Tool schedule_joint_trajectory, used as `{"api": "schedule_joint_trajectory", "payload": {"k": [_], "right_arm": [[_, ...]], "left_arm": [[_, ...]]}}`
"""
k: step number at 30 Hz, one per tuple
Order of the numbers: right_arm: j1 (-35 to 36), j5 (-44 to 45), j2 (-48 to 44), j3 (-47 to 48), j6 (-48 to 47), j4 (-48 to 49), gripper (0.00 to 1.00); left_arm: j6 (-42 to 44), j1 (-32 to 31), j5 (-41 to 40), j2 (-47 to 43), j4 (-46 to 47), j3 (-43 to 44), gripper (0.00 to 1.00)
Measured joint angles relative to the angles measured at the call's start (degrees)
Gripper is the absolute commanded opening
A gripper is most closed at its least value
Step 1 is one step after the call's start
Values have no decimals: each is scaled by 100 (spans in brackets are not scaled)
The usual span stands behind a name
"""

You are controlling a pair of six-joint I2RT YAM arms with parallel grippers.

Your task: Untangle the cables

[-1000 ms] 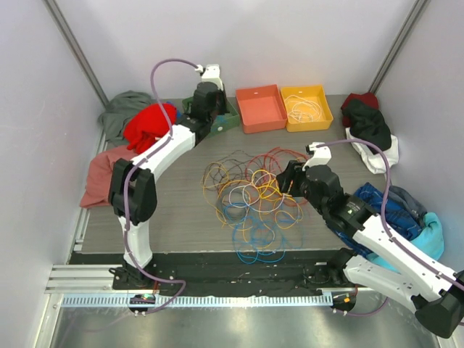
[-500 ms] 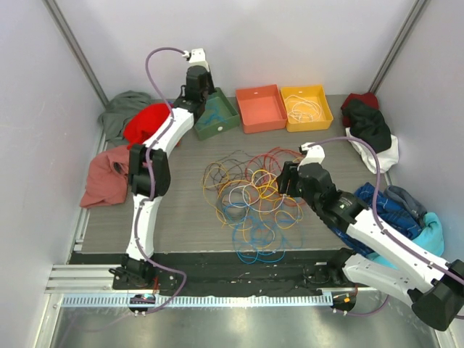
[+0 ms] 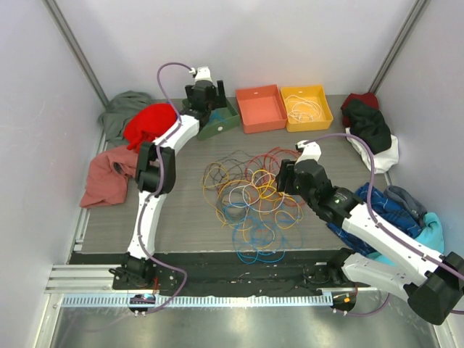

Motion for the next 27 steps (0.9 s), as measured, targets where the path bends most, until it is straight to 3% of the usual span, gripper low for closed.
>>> {"api": "schedule_joint_trajectory", "payload": {"k": [8,14,17,21,24,27], "right_arm": [[-9,-4,-214,0,96,9,59],[-9,-9,-555,0,293,4,58],[-9,-9,-817,-15,461,-42,57],[-9,195,-1241,-48,614,-208,60],[-9,586,-1639,-68,695,-387,60],[-9,944,-1969,-70,721,-511,59]], "left_arm": [[-39,-98,-195,-2004,85,-1751,100],[-66,-579,-396,-3681,273,-2754,100],[-144,-782,-332,-3919,243,-2957,100],[-302,-1082,-326,-4188,254,-3840,100],[-286,-1832,-619,-4179,197,-4371,100],[-636,-2634,-387,-4068,-116,-4465,100]]}}
